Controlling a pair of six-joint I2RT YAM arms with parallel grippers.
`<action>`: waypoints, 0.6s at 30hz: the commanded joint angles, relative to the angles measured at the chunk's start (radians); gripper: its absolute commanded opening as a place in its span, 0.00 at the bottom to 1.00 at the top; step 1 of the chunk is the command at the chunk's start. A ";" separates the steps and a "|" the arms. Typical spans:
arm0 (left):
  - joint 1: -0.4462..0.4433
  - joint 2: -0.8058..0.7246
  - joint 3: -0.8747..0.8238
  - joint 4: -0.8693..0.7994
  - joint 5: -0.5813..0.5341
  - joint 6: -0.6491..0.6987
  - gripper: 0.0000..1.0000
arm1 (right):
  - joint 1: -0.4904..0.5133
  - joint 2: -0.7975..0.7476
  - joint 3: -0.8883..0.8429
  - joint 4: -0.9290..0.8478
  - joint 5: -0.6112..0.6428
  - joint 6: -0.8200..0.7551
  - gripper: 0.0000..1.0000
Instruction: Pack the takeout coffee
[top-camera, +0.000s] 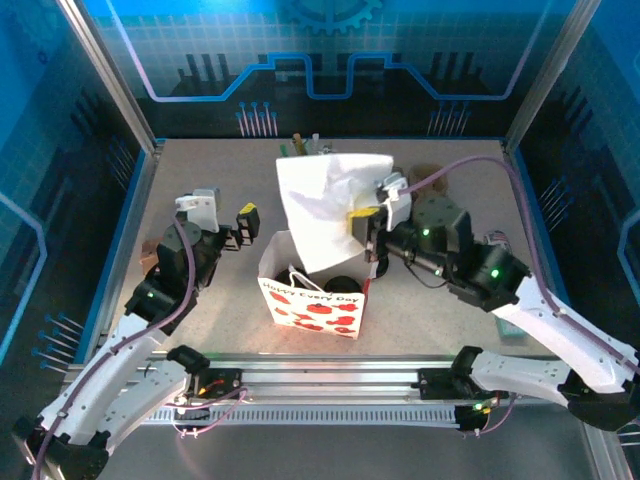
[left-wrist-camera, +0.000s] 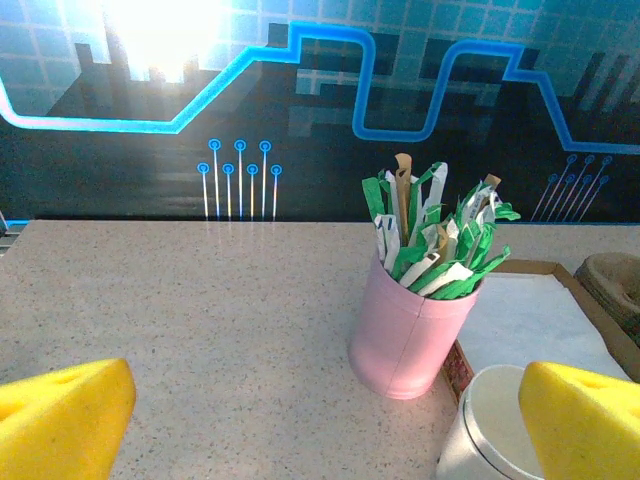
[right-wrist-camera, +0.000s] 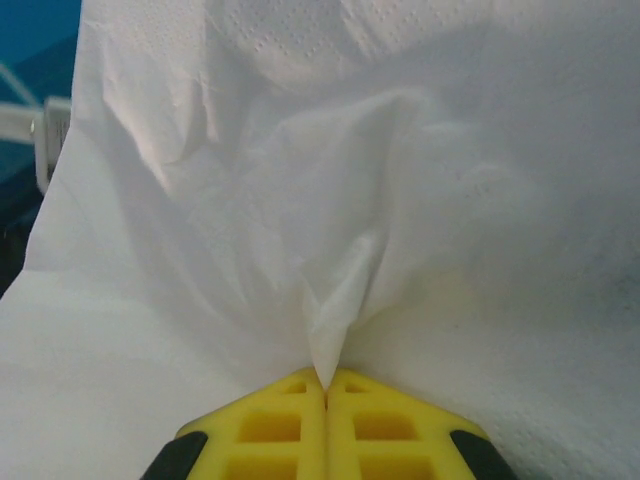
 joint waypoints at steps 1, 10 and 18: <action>0.009 -0.014 -0.012 0.026 -0.018 -0.012 0.99 | 0.077 -0.016 -0.064 0.107 0.119 -0.018 0.00; 0.009 -0.018 -0.016 0.026 -0.015 -0.017 0.99 | 0.180 0.056 -0.166 0.114 0.222 0.027 0.00; 0.008 -0.014 -0.017 0.026 -0.008 -0.022 0.99 | 0.203 0.089 -0.182 0.089 0.240 0.046 0.00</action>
